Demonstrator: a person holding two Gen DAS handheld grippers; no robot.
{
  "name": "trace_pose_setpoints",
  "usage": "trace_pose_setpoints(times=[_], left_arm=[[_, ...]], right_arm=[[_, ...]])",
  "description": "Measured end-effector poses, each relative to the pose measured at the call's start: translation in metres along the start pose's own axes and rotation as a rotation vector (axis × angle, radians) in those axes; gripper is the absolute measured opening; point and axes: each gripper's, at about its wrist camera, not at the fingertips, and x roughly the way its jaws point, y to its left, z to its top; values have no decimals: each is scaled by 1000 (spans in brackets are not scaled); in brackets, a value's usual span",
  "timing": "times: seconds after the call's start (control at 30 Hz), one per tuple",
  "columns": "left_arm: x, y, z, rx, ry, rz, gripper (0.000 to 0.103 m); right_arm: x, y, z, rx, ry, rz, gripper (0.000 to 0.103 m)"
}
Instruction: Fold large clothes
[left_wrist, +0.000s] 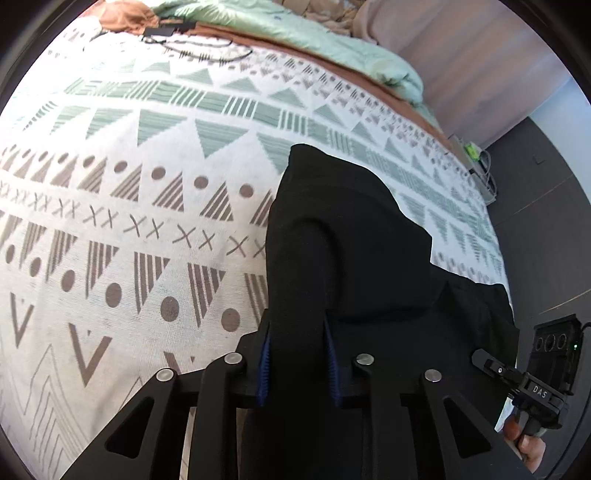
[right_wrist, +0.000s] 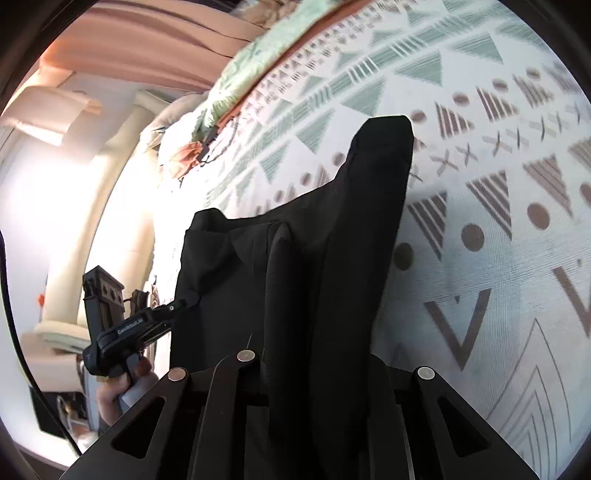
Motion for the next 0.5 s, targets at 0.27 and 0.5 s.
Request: trace_pose_setpoints(times=[0.27, 0.5], left_arm=[[-59, -18, -11, 19, -105, -50, 22], [-119, -18, -23, 29, -190, -80, 21]], right_arm=[[-52, 49, -19, -77, -90, 9, 15], [-89, 105, -49, -157, -186, 89, 15]])
